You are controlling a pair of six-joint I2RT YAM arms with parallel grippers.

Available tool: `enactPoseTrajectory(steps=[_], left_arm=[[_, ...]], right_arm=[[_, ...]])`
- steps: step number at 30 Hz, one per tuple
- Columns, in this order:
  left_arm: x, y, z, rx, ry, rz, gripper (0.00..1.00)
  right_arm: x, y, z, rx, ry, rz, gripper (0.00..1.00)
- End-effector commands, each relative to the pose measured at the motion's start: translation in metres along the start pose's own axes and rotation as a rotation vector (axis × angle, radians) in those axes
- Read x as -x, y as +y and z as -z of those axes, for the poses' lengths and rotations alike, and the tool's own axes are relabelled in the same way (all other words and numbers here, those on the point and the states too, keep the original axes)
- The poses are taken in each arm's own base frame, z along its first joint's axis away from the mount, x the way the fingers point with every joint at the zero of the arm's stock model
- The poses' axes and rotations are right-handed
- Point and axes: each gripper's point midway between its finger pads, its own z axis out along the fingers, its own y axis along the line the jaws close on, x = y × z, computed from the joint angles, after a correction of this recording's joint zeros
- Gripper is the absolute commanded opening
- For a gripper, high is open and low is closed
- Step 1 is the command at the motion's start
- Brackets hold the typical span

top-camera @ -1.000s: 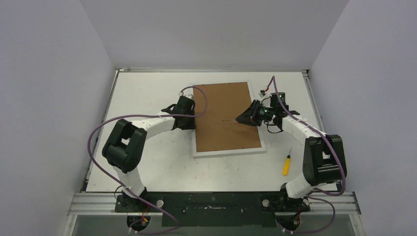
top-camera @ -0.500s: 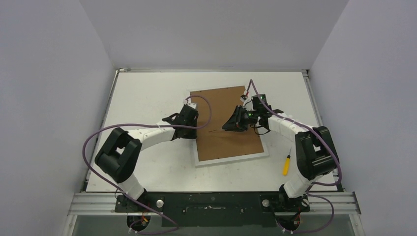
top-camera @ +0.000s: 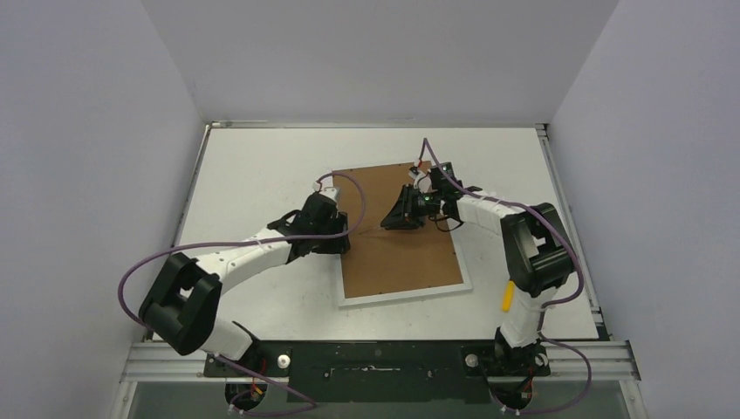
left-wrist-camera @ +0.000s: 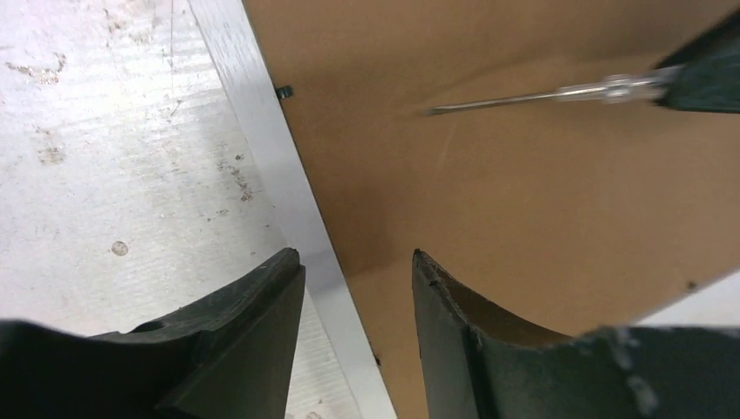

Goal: Take the photo out of the frame
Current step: Release the photo frame item from the photo frame.

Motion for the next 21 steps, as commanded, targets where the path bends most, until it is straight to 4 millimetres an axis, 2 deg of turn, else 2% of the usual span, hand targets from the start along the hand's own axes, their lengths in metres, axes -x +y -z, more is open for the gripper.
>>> enactPoseTrajectory(steps=[1,7,13,21], left_arm=[[0.033,-0.016,0.023,-0.152,-0.114,0.109,0.47],[0.054,0.016,0.027,-0.220,-0.178,0.299,0.43],[0.079,0.022,0.022,-0.292,-0.230,0.359,0.41],[0.093,0.031,0.004,-0.344,-0.226,0.403,0.34]], right_arm=[[0.016,0.019,-0.011,0.075,0.005,0.078,0.05],[0.019,0.021,-0.030,0.127,0.044,0.063,0.05],[0.024,0.020,-0.045,0.163,0.067,0.047,0.05],[0.022,0.015,-0.056,0.179,0.094,0.013,0.05]])
